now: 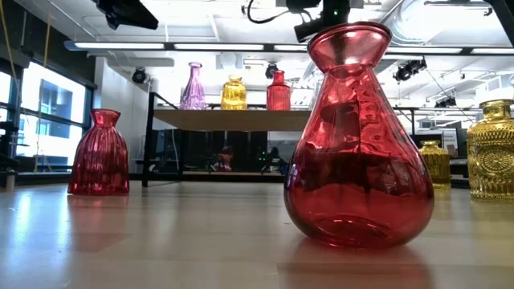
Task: Sort vases onto shelf
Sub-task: Put the right transparent vase on the shelf and align it with the other transparent vase
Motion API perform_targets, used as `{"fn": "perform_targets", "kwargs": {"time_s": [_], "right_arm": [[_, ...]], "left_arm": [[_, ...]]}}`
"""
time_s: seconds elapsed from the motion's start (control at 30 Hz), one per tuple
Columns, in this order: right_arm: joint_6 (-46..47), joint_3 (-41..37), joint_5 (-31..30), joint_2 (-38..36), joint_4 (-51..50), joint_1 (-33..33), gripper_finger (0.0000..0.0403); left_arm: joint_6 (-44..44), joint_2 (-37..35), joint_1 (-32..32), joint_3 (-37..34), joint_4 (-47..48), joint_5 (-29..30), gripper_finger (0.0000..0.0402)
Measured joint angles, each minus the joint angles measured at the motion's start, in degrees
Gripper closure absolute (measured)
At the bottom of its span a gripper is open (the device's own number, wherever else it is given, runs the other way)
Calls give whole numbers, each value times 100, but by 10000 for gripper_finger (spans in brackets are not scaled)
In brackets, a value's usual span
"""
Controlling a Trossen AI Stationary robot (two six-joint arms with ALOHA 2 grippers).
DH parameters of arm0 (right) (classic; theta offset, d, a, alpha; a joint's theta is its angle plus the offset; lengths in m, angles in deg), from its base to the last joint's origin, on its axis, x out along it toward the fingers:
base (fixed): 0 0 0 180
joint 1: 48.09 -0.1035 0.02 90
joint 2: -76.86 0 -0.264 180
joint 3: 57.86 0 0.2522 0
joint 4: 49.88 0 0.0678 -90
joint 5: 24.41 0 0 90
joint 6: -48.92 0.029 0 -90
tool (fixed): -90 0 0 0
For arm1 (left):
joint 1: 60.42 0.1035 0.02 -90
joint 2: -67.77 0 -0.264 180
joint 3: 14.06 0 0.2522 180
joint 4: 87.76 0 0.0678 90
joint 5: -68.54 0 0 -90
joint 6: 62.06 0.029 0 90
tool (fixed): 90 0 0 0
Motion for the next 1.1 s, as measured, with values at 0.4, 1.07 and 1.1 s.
{"fn": "perform_targets", "kwargs": {"time_s": [0.4,1.07,1.1], "right_arm": [[156,142,-71,-4,3,0,304],[154,470,305,2,-155,127,304],[127,476,301,17,-149,118,304]], "left_arm": [[12,-3,0,0,-2,-2,330],[60,-3,4,0,-2,-2,330],[60,-3,4,0,-2,-2,330]]}}
